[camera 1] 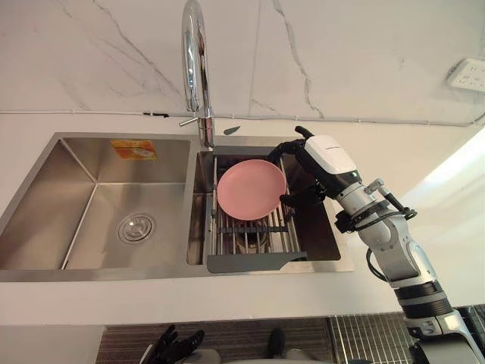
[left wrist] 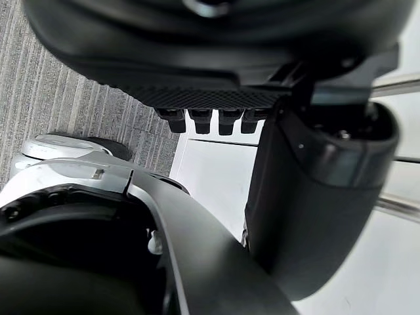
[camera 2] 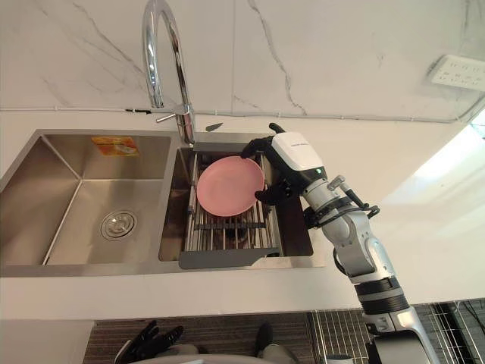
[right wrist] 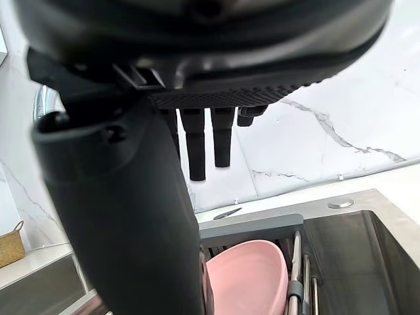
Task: Walk over to the sink, pick up the cup, carry it to the dishwasher, place the cup inside the dishwasher, then close the dishwasher door
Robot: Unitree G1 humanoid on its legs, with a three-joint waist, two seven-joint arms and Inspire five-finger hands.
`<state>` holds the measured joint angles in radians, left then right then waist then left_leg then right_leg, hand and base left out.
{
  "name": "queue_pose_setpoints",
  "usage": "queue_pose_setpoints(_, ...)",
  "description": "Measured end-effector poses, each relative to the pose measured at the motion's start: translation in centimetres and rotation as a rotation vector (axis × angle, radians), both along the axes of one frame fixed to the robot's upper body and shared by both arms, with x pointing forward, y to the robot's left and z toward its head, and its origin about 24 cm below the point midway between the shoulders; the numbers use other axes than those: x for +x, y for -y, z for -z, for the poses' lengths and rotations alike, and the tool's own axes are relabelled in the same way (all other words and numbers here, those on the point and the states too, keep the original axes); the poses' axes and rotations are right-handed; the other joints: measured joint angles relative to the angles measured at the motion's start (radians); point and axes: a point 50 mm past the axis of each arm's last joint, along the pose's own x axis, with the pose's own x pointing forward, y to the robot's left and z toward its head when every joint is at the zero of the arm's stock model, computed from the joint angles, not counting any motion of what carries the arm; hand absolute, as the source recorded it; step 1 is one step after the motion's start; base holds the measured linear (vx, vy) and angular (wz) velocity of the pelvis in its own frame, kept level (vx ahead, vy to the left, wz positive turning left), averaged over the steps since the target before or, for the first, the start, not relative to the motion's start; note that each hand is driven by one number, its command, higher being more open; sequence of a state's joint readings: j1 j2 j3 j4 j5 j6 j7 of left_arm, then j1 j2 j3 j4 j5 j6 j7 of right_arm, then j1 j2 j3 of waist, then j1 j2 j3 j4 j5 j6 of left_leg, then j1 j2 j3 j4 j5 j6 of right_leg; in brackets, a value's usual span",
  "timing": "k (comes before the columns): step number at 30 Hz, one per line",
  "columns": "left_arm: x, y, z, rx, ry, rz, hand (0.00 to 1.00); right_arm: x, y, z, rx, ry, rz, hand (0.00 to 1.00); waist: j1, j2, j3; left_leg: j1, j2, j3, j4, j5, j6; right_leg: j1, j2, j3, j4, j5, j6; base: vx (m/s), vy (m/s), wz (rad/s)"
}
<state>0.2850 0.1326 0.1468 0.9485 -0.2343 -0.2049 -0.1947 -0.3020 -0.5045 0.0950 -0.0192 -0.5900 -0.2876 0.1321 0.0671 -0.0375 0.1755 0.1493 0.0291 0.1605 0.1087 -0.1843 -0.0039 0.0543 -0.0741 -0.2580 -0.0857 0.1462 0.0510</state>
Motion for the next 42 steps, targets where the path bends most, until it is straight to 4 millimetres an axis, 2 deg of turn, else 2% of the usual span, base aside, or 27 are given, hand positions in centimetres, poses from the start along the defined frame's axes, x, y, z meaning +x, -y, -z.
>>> queue_pose_setpoints(6, 0.0, 0.0, 0.0, 0.002, -0.001, 0.002, 1.0, 0.0, -0.3, 0.2, -0.007, -0.011, -0.013, 1.0, 0.0, -0.002, -0.001, 0.001, 0.0, -0.002, 0.0, 0.0, 0.0, 0.002, 0.0, -0.002, 0.0, 0.0, 0.0, 0.0, 0.0, 0.0)
queue_pose_setpoints(17, 0.0, -0.3, -0.1, 0.012, -0.006, 0.021, 1.0, -0.5, -2.4, 1.8, -0.123, -0.055, -0.103, 1.0, 0.003, -0.019, -0.011, -0.001, 0.001, -0.008, 0.002, 0.0, 0.0, 0.005, 0.0, -0.009, 0.0, 0.0, 0.0, 0.0, 0.0, 0.0)
queue_pose_setpoints(23, 0.0, -0.6, -0.1, 0.02, -0.008, 0.022, 1.0, -0.6, -2.4, 3.1, -0.173, -0.096, -0.096, 1.0, 0.01, -0.031, -0.018, -0.007, 0.001, -0.012, 0.006, 0.0, 0.0, 0.004, 0.0, -0.013, 0.0, 0.0, 0.0, 0.0, 0.0, 0.0)
queue_pose_setpoints(28, 0.1, -0.5, -0.1, 0.022, -0.008, 0.029, 1.0, -0.3, -2.2, 4.5, -0.219, -0.14, -0.077, 1.0, 0.017, -0.031, -0.017, -0.016, 0.002, -0.018, 0.013, 0.0, 0.0, 0.002, 0.0, -0.018, 0.0, 0.0, 0.0, 0.0, 0.0, 0.03)
queue_pose_setpoints(42, 0.5, -0.5, -0.2, 0.024, -0.003, 0.043, 1.0, 0.2, -1.4, 6.5, -0.281, -0.151, 0.002, 1.0, 0.032, -0.033, -0.016, -0.04, 0.002, -0.032, 0.032, -0.002, 0.0, -0.004, -0.002, -0.027, 0.001, 0.0, 0.0, -0.01, 0.003, 0.02)
